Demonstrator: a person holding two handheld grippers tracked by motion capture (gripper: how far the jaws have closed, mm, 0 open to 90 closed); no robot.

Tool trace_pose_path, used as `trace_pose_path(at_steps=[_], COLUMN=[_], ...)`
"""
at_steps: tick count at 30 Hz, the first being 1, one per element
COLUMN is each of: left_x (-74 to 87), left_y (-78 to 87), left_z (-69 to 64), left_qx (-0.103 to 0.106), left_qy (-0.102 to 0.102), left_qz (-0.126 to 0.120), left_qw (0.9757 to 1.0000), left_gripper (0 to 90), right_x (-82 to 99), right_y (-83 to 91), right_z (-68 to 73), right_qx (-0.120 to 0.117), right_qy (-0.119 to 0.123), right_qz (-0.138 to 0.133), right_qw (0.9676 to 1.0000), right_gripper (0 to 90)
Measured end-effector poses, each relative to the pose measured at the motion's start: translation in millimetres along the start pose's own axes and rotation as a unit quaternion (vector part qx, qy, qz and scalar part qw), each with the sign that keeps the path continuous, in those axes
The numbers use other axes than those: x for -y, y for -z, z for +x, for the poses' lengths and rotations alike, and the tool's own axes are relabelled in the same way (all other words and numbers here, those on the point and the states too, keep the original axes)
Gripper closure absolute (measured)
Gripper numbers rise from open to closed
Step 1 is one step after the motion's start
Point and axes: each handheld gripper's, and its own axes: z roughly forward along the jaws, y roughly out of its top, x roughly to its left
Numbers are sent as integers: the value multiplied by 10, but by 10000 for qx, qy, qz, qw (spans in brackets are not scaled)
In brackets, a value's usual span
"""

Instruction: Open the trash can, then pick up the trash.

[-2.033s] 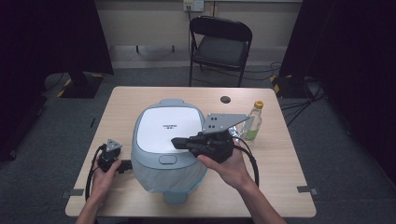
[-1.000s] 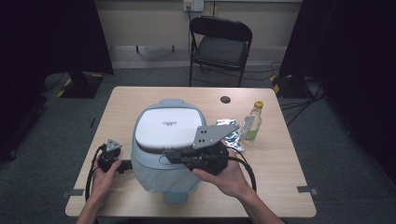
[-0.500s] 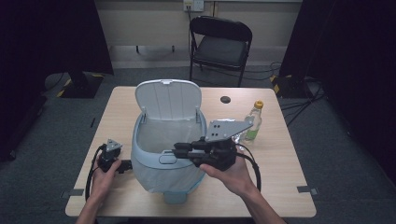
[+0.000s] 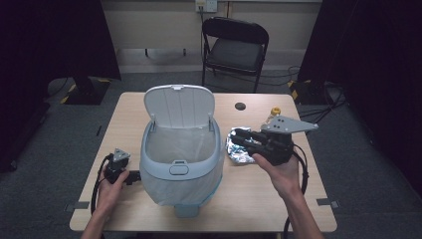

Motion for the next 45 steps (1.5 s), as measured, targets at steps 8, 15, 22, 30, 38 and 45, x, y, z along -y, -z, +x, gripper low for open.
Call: trace_pose_path(at_steps=[8,15,22,30,38,45], left_x=[0,-1,0,0,0,0], left_y=[0,1,0,0,0,0], left_z=[0,2,0,0,0,1], left_qx=[-1,-7,2,2,1,2], left_qy=[-2,-17,-1,-3,0,-2], left_qz=[0,3,0,1,-1,-2], left_qw=[10000,10000,10000,10000,10000,10000], left_gripper=[164,164,164,164,164,164], right_x=[515,964,1275,1495,1590,1679], right_y=[-168,-302,-410,-475,-618,-660], right_z=[-442,-756,-891,-1027,-1076,-1136], right_qx=[542,1053,1312,1511,1637,1854], right_qy=[-388,-756,-857,-1049,-1026,-1105], right_qz=[654,1178,1642,1783,1906,1905], right_qw=[9956,9845,9739,9666,9625,9577], right_gripper=[673,573,568,580,626,642])
